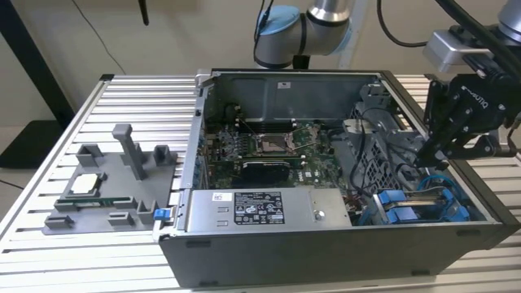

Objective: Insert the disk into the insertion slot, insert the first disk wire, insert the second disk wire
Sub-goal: 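Insert the first disk wire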

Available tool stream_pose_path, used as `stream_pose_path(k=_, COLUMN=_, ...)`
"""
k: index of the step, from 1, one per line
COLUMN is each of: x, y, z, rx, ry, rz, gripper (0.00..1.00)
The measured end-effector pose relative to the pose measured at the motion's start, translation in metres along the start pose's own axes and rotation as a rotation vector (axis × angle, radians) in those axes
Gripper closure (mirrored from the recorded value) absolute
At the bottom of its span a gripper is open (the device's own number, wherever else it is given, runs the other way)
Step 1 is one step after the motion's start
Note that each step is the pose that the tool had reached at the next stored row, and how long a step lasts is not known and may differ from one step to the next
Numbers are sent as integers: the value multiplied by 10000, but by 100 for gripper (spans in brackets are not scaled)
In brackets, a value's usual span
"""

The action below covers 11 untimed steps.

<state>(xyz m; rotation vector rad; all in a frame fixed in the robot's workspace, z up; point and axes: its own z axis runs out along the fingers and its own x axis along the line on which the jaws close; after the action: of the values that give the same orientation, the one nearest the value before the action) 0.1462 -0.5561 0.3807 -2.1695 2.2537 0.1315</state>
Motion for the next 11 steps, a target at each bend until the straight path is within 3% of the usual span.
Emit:
stream_pose_path(k=8, x=156, y=-7, z=38, rx=-4, ry=-5, rz=112, gripper=100)
stream_pose_path(k=11, x=181, y=-11, z=57, rx=-89, ry=-4, rz=147, gripper=100)
